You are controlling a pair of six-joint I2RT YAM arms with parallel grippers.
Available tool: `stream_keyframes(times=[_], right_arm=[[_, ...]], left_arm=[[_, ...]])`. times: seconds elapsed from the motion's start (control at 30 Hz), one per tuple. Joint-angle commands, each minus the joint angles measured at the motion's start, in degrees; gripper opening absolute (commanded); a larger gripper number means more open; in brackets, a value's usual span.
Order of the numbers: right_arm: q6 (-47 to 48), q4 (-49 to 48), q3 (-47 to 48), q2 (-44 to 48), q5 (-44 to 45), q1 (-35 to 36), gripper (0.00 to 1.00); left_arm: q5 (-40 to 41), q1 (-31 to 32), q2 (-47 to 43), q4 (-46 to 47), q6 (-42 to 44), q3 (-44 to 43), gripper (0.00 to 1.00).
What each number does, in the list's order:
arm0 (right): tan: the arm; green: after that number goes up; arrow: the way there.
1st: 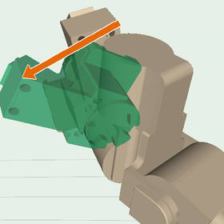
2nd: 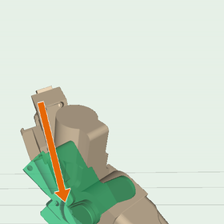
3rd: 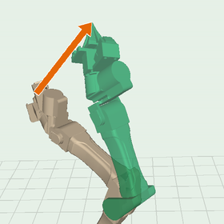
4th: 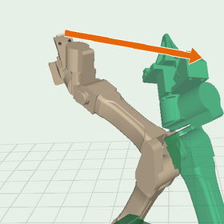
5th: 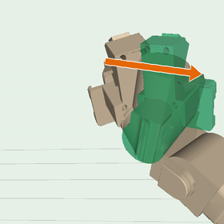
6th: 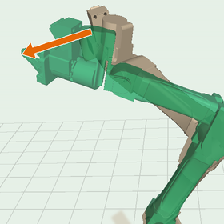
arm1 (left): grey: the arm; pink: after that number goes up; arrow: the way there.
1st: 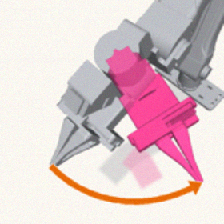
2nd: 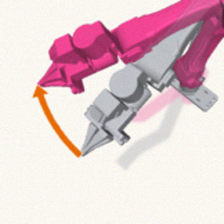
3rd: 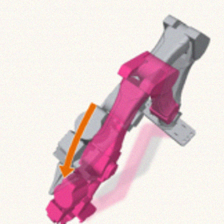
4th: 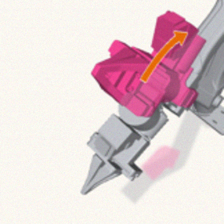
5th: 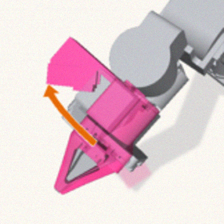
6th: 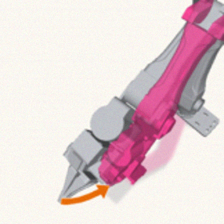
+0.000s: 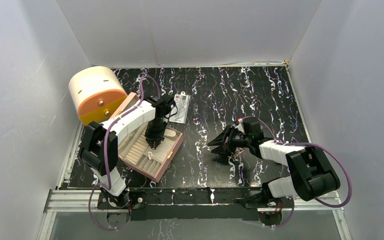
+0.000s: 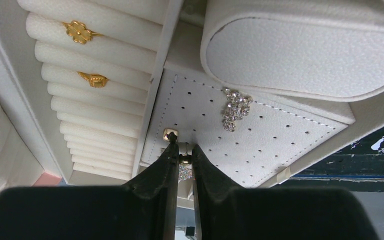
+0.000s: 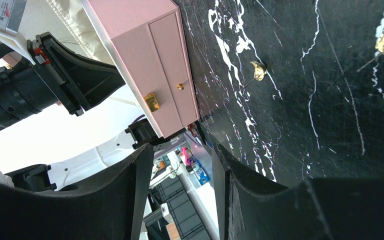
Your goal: Organize the mixed jewelry
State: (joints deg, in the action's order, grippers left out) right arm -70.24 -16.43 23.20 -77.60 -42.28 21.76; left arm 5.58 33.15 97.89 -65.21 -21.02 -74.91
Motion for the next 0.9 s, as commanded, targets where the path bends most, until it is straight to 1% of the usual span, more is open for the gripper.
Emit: stream_keyframes(times=[0.0,0.2,0.47,0.63,0.77,0.87], right_arm=[[1.1,-0.7,1.0,1.1,-0.3,-0.2,0.55],[1.2,-0.6,0.9,1.3,0.0,-0.2,0.55],[1.4,-0.4,0.8,1.5,0.1,-0.2,0.55],[1.5,-0.1,0.9,1.6,0.0,-0.2,0.55],[2.1,0.8,1.2,1.6,0.2,-0.2,0.55],[5.0,4.5,2.2,1.9,1.5,-0.2,0.56]], left_arm=[[0.8,-0.2,-1.0,-1.0,0.1,1.0,0.11],[1.4,-0.3,-1.2,-1.8,0.5,-0.2,0.18],[1.6,-0.2,-1.8,-2.6,0.6,-1.1,0.19],[1.6,-0.2,-2.3,-2.9,0.5,-2.3,0.21],[-1.6,-0.2,-4.5,-1.4,1.9,-4.0,0.25],[-2.3,-0.2,-8.4,-0.1,3.0,-4.7,0.29]])
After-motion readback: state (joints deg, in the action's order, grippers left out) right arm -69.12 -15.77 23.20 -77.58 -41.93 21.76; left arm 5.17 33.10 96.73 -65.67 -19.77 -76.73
